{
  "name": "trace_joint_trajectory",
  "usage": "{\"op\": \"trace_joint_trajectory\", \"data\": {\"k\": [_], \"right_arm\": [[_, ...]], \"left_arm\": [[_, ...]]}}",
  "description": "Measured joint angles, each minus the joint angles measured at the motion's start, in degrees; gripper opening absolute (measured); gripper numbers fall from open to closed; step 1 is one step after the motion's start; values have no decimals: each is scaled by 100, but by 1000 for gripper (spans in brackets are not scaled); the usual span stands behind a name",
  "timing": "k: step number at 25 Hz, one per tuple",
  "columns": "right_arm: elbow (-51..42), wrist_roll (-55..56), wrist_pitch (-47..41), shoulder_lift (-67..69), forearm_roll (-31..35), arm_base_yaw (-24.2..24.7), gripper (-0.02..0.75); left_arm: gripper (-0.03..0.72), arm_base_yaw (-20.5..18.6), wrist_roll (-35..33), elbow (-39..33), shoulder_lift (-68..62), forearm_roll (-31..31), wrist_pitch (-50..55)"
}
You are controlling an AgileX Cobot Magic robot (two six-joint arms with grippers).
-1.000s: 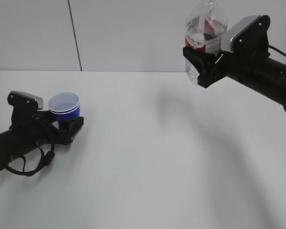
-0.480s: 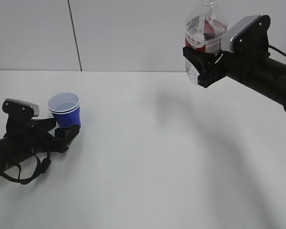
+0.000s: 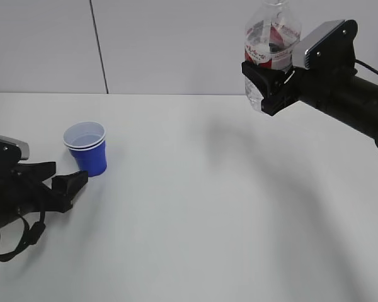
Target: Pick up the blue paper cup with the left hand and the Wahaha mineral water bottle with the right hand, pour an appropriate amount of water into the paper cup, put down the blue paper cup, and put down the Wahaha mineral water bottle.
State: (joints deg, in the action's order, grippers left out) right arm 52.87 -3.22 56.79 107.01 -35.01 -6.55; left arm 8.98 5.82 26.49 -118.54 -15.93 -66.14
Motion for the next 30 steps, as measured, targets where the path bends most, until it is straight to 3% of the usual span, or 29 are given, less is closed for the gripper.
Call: {"op": "trace_joint_trajectory", "data": {"k": [17, 30], "right_arm": [[0, 129, 0, 0, 11, 0, 484], [0, 168, 10, 0, 20, 0, 484]], "left_arm": [[552, 0, -132, -1560, 2960, 264, 95], [552, 0, 774, -1609, 5787, 453, 2650]]}}
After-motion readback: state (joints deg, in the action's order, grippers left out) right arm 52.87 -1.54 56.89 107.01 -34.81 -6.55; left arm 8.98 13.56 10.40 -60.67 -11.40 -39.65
